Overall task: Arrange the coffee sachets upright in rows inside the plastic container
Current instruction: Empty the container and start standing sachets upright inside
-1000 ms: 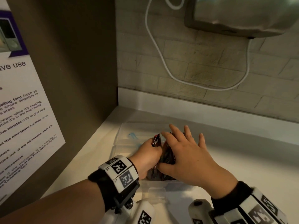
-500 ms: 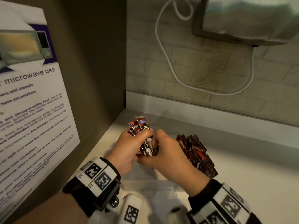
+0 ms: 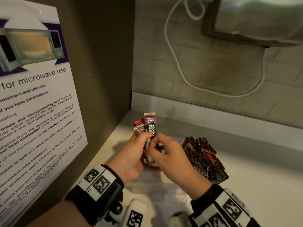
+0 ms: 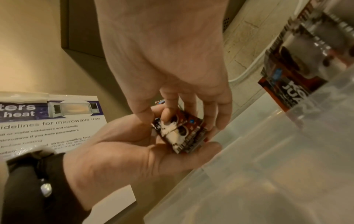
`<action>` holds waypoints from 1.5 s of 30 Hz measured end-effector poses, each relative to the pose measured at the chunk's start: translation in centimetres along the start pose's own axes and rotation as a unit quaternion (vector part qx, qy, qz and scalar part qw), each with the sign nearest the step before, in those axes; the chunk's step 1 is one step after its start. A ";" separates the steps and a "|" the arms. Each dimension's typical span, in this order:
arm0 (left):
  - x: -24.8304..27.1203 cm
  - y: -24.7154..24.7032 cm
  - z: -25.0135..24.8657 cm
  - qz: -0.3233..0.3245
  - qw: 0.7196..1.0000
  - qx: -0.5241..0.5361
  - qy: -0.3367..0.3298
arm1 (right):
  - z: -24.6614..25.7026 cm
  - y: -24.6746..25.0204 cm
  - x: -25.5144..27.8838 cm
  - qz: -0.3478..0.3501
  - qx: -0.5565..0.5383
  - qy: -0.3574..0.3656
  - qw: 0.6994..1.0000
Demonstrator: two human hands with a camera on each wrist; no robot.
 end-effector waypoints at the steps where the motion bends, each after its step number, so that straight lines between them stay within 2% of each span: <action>1: -0.1 0.0 -0.2 0.006 1.000 0.009 -0.004 | -0.1 0.4 -0.2 -0.011 0.012 -0.003 1.000; 4: -0.3 0.5 -0.9 0.001 0.999 0.010 -0.037 | -0.3 2.0 -0.9 -0.077 0.005 -0.016 0.997; 6: -0.3 0.8 -1.0 0.002 0.999 -0.003 -0.053 | -0.5 2.7 -1.4 -0.100 -0.061 -0.037 0.992; 9: -0.1 1.1 -1.3 0.011 0.997 -0.028 -0.072 | -0.6 2.4 -1.7 -0.069 -0.187 -0.080 0.977; 14: -0.1 2.1 -1.7 0.001 0.992 -0.093 -0.084 | -0.2 1.7 -2.1 -0.086 -0.252 -0.101 0.959; 16: -0.1 2.7 -1.8 -0.007 0.991 -0.103 -0.082 | -0.1 1.4 -2.3 -0.090 -0.264 -0.105 0.955; 21: 0.1 4.1 -2.3 -0.024 0.990 -0.112 -0.086 | 0.7 0.0 -2.8 -0.038 -0.234 -0.118 0.964; 24: -0.1 5.5 -2.5 -0.051 0.992 -0.089 -0.071 | 0.4 -0.2 -3.5 -0.066 -0.260 -0.144 0.952; 27: -0.6 7.6 -2.5 -0.125 0.989 -0.058 -0.062 | -1.1 -0.2 -4.0 -0.137 -0.294 -0.189 0.927; 30: -1.0 8.6 -1.8 -0.167 0.984 -0.026 -0.047 | -3.4 -1.5 -4.0 -0.148 -0.257 -0.248 0.922; 35: -1.2 8.4 0.6 -0.148 0.988 0.002 0.046 | -6.7 -4.8 -3.6 -0.142 -0.214 -0.306 0.917; 40: -1.4 8.1 1.8 -0.141 0.986 -0.014 0.083 | -8.3 -5.6 -3.9 -0.170 -0.224 -0.315 0.906; 45: -1.5 8.0 2.1 -0.140 0.985 -0.015 0.098 | -9.2 -6.1 -4.3 -0.169 -0.243 -0.326 0.898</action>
Point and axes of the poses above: each hand's wrist, its own x-axis away from the middle knuckle, its own y-axis out of the back of the hand, z = x × y, the point moved 4 cm from there along -x, towards the middle knuckle, and after that the axes turned 1 degree about y, right-handed, at the moved point
